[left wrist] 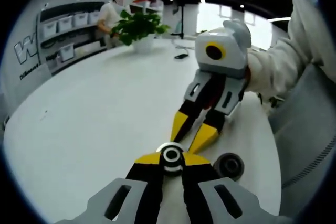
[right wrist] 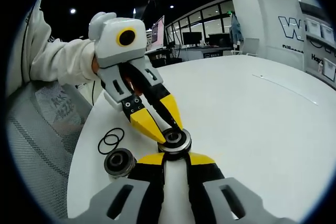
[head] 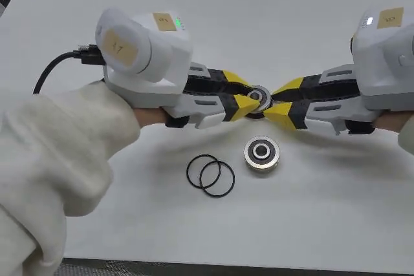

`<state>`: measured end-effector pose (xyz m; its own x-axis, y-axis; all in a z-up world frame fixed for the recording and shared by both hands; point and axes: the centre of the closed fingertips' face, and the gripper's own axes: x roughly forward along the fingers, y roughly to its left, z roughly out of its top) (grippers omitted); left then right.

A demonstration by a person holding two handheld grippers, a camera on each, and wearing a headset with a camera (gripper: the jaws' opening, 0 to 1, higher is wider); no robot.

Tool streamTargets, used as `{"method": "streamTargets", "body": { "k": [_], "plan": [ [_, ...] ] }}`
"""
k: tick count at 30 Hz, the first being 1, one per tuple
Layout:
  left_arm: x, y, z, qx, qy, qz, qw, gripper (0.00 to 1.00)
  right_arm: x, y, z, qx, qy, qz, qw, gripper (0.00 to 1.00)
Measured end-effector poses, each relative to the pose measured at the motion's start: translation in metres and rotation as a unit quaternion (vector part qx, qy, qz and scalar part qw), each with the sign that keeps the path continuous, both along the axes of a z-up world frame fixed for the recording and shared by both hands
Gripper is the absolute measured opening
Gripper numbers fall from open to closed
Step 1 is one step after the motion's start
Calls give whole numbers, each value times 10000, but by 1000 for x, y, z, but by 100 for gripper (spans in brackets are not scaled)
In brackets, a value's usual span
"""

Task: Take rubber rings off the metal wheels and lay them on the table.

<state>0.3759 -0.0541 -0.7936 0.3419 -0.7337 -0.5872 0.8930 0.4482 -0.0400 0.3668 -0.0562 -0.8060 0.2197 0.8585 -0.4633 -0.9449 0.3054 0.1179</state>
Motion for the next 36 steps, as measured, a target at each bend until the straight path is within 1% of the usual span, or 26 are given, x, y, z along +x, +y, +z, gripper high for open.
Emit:
{"method": "streamTargets", "body": {
  "k": [5, 9, 12, 13, 16, 18, 19, 21, 22, 23, 26, 27, 28, 29, 31, 33, 35, 36],
  "plan": [
    [0, 0, 0, 12, -3, 5, 10000, 14, 0, -2, 0, -79, -108, 19, 9999, 6],
    [1, -1, -1, 51, -20, 16, 10000, 14, 3, -4, 0, -131, -179, -58, 9997, 3],
    [0, -1, -1, 69, -39, -6, 10000, 13, 5, -6, 1, -185, -323, -185, 9991, 0],
    [0, -1, -1, 66, -24, -6, 10000, 13, 6, -7, 1, -196, -304, -226, 9991, 0],
    [0, -1, -1, 78, -33, 8, 10000, 13, 7, -8, 0, -105, -97, -395, 9991, 0],
    [0, -1, -2, 96, -43, 11, 9999, 13, 7, -9, 0, 42, 250, -611, 9978, 0],
    [-1, -1, -2, 98, -43, 12, 9999, 13, 8, -10, 0, 159, 479, -755, 9959, 0],
    [-1, -2, -2, 104, -48, 14, 9999, 13, 9, -11, 2, 335, 729, -937, 9924, 0],
    [-1, -2, -2, 110, -52, 16, 9999, 13, 9, -11, 4, 476, 871, -1007, 9900, 0],
    [-2, -2, -2, 112, -54, 12, 9999, 13, 9, -13, 5, 570, 1076, -1118, 9862, 0],
    [-3, -3, -2, 115, -57, -10, 9999, 13, 9, -14, 7, 823, 1351, -1252, 9794, 0],
    [-4, -4, -2, 124, -67, -19, 9999, 13, 9, -14, 9, 936, 1495, -1330, 9753, 0],
    [-4, -4, -2, 128, -69, -20, 9999, 13, 9, -15, 10, 974, 1560, -1371, 9733, 0],
    [-5, -4, -2, 132, -67, -23, 9999, 13, 8, -16, 9, 963, 1601, -1377, 9727, 0],
    [-6, -4, -2, 137, -63, -41, 9999, 13, 6, -15, 10, 962, 1580, -1370, 9731, 0],
    [-8, -6, -2, 138, -79, -101, 9998, 13, 3, -14, 13, 997, 1616, -1343, 9726, 0],
    [-8, -6, -2, 181, -103, -115, 9997, 13, 1, -14, 13, 919, 1506, -1326, 9753, 0],
    [-8, -6, -2, 187, -104, -115, 9997, 13, 1, -14, 13, 932, 1530, -1342, 9746, 0]
  ]
}}
